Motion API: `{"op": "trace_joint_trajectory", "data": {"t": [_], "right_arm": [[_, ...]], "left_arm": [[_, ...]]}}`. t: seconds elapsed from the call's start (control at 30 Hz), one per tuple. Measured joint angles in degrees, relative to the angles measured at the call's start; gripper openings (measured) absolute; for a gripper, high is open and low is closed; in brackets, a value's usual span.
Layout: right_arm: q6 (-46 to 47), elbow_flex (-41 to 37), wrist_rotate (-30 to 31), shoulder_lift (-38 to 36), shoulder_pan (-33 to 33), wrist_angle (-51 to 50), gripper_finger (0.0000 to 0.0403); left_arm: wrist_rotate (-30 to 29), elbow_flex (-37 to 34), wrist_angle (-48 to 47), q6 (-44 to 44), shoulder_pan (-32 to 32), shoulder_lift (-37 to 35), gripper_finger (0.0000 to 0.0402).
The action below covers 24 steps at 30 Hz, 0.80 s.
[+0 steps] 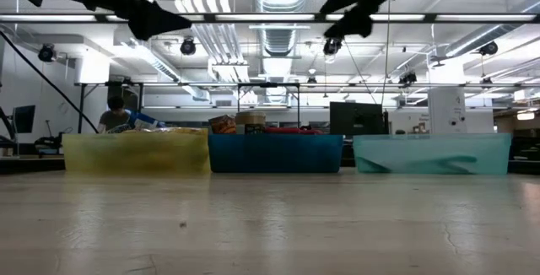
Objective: Pick & Place Food Item
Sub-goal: Return to Home Position
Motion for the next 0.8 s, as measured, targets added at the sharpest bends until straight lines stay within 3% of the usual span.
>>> {"op": "trace_joint_trajectory", "data": {"t": [0.17,0.33,0.57,0.8], "right_arm": [[7.26,-10.42,0.31,-10.35,2.41,8.13,0.0364],[8.59,-22.53,-0.05,-18.67,5.54,20.40,0.0364],[9.89,-33.77,-1.35,-25.38,7.39,29.91,0.0364],[9.62,-39.93,-4.36,-26.80,8.65,37.04,0.0364]], "left_arm": [[-8.70,0.09,-0.22,6.91,0.04,-0.26,0.0397],[-15.26,-0.23,-4.81,-0.25,0.11,-0.24,0.0397],[-10.61,-0.59,-7.11,-4.48,0.11,-1.37,0.0397],[-9.01,-8.81,-5.73,-8.16,-0.02,-8.26,0.0397]]}}
